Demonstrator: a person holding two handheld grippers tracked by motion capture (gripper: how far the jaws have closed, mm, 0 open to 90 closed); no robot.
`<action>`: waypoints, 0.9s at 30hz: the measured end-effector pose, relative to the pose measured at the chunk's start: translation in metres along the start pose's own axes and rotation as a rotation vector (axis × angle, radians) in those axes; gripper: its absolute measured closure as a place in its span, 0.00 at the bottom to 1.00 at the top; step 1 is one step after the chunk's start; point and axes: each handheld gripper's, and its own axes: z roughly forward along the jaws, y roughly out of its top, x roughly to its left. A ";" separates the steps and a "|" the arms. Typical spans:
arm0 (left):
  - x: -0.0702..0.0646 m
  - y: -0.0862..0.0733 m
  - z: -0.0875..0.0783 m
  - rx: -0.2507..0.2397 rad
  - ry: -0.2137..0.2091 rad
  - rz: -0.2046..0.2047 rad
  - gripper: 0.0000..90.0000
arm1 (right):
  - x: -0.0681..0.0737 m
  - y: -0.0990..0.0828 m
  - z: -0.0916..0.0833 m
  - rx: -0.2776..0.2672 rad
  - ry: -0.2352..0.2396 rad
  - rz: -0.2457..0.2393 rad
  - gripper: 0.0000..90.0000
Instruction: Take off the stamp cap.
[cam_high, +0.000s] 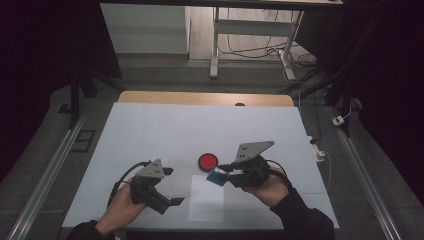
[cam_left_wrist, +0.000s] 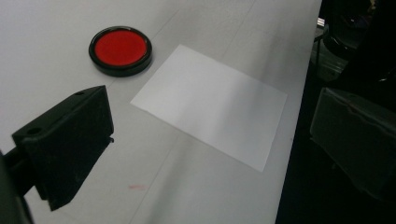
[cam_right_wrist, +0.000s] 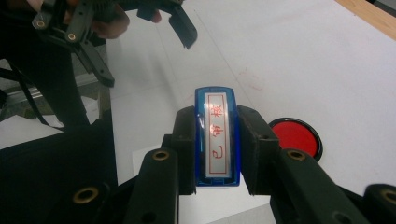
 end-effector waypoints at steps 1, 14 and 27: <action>0.000 0.002 0.002 -0.002 -0.005 0.000 0.00 | 0.000 0.000 0.000 -0.004 0.002 -0.005 0.78; 0.004 0.020 0.032 -0.003 -0.089 0.054 0.00 | 0.003 0.004 0.003 -0.014 0.040 -0.028 0.78; 0.007 0.031 0.055 -0.012 -0.158 0.126 0.05 | 0.007 0.004 0.009 -0.021 0.073 -0.044 0.78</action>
